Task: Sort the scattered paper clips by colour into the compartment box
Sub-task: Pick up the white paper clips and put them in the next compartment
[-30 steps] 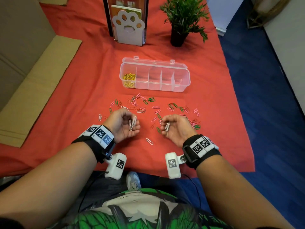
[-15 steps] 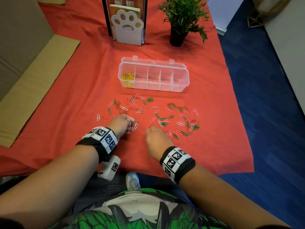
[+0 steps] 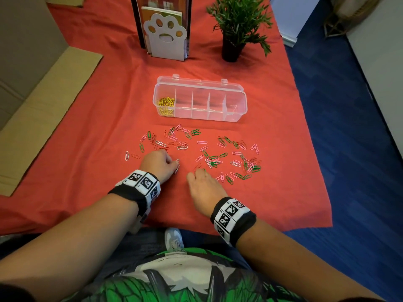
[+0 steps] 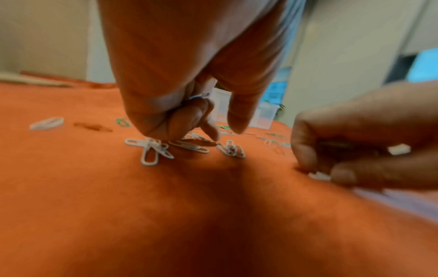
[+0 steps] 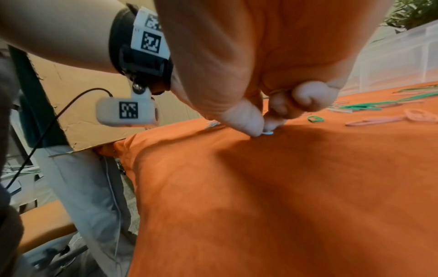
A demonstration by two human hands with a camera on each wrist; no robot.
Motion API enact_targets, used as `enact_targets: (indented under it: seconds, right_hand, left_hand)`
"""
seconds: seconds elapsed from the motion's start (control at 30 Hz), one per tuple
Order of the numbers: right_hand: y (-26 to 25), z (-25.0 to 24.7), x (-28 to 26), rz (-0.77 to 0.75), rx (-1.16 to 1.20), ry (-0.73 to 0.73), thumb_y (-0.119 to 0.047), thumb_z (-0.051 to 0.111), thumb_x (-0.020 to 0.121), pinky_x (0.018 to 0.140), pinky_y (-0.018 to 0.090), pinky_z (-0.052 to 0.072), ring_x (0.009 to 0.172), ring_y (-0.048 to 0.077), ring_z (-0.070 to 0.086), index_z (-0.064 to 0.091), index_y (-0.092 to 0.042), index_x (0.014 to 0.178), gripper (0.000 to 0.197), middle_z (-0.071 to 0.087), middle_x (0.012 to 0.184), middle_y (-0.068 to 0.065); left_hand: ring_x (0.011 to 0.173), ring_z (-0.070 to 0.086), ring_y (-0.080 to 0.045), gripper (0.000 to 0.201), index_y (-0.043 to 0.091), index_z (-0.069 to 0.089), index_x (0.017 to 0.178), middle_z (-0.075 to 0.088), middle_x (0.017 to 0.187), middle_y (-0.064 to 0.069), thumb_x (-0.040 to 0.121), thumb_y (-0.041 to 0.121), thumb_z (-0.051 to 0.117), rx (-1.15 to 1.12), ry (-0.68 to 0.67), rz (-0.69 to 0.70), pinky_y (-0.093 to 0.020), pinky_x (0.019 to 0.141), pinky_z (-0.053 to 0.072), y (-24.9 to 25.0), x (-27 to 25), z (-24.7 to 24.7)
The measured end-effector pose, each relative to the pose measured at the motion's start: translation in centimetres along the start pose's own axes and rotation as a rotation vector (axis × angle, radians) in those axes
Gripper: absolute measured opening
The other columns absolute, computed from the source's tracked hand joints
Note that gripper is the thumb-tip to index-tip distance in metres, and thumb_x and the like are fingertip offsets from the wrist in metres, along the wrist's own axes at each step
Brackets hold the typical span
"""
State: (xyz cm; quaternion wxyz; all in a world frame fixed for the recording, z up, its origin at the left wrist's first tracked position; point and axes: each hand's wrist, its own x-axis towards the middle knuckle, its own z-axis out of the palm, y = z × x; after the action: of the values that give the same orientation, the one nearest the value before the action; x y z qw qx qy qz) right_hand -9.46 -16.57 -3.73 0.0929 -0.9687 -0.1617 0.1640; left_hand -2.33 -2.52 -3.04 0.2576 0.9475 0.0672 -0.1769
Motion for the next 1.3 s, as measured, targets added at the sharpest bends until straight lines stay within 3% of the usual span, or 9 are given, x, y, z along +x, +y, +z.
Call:
enact_targets:
  seconds: [0.27,0.4,0.53,0.63,0.77,0.87,0.97,1.1,1.3]
  right_hand:
    - [1.8,0.0,0.2,0.029,0.095,-0.067,-0.002,0.046,0.082,0.083,0.043,0.045,0.101,0.035,0.051,0.049,-0.005,0.104,0.022,0.048,0.109,0.017]
    - [4.1,-1.0,1.3,0.248,0.613,-0.013,-0.014,0.052,0.089,0.066,0.028,0.038,0.079,0.022,0.052,0.053,-0.019,0.085,0.007,0.054,0.078,0.000]
    - [7.6,-3.1,1.5,0.545,1.272,0.106,0.002,0.043,0.087,0.044,0.019,0.033,0.051,0.012,0.039,0.058,-0.017,0.092,0.025,0.045,0.066,-0.001]
    - [9.9,-3.7,1.1,0.694,1.668,0.216,0.000,0.043,0.089,0.039,0.018,0.037,0.050,0.011,0.044,0.051,-0.015,0.079,0.019,0.044,0.065,0.001]
    - [12.1,-3.1,1.3,0.724,1.000,0.159,-0.008,0.051,0.084,0.049,0.022,0.038,0.057,0.014,0.048,0.050,-0.020,0.070,0.019,0.051,0.067,-0.003]
    - [11.9,-2.4,1.4,0.590,0.464,0.104,-0.010,0.056,0.079,0.077,0.025,0.044,0.088,0.027,0.057,0.059,-0.012,0.084,0.006,0.059,0.092,0.008]
    - [11.2,-1.6,1.3,0.480,0.206,0.126,-0.009,0.055,0.079,0.094,0.038,0.046,0.106,0.036,0.052,0.052,-0.003,0.107,0.029,0.050,0.114,0.019]
    - [10.7,-2.1,1.6,0.421,0.012,0.092,0.001,0.043,0.079,0.092,0.043,0.046,0.109,0.038,0.051,0.048,0.001,0.113,0.035,0.048,0.117,0.020]
    - [11.3,-3.0,2.4,0.542,0.323,0.078,-0.001,0.044,0.082,0.084,0.033,0.045,0.099,0.030,0.056,0.055,-0.007,0.097,0.019,0.054,0.103,0.012]
  left_hand:
    - [0.091,0.063,-0.033,0.020,0.008,0.072,0.082,0.070,0.092,-0.018,0.082,0.025,0.061,0.202,-0.023,0.178,-0.034,0.075,0.048,0.4,0.1,1.2]
    - [0.093,0.061,-0.036,0.022,0.001,0.067,0.086,0.068,0.096,-0.021,0.085,0.017,0.051,0.205,-0.027,0.185,-0.038,0.079,0.046,0.3,0.4,1.6]
    - [0.075,0.053,-0.027,0.016,0.014,0.051,0.071,0.058,0.078,-0.013,0.086,0.019,0.047,-0.148,-0.152,0.021,-0.033,0.069,0.040,0.9,0.3,0.8]
    - [0.042,0.040,-0.017,0.014,0.017,0.041,0.060,0.040,0.060,-0.007,0.073,0.013,0.037,-0.835,-0.347,-0.196,-0.020,0.044,0.028,1.3,0.0,0.0]
    - [0.045,0.045,-0.016,0.015,0.014,0.051,0.056,0.049,0.059,-0.006,0.056,0.017,0.037,-1.327,-0.569,-0.206,-0.018,0.046,0.038,1.2,-0.3,-1.4]
    - [0.046,0.055,-0.015,0.023,0.010,0.060,0.065,0.059,0.058,-0.005,0.067,0.015,0.037,-1.346,-0.529,-0.256,-0.020,0.046,0.047,1.3,-0.1,-1.5]
    - [0.041,0.049,-0.007,0.025,0.013,0.053,0.067,0.054,0.055,0.001,0.084,0.013,0.034,-1.178,-0.391,-0.271,-0.015,0.042,0.041,1.9,0.2,-1.1]
    - [0.034,0.044,-0.002,0.034,0.012,0.049,0.065,0.047,0.062,-0.004,0.076,-0.011,0.027,-0.895,-0.298,-0.244,-0.012,0.038,0.034,2.0,1.0,-0.7]
    - [0.032,0.038,-0.002,0.027,0.016,0.052,0.065,0.048,0.049,0.003,0.088,0.007,0.041,-0.872,-0.272,-0.223,-0.012,0.036,0.028,1.4,0.8,0.0]
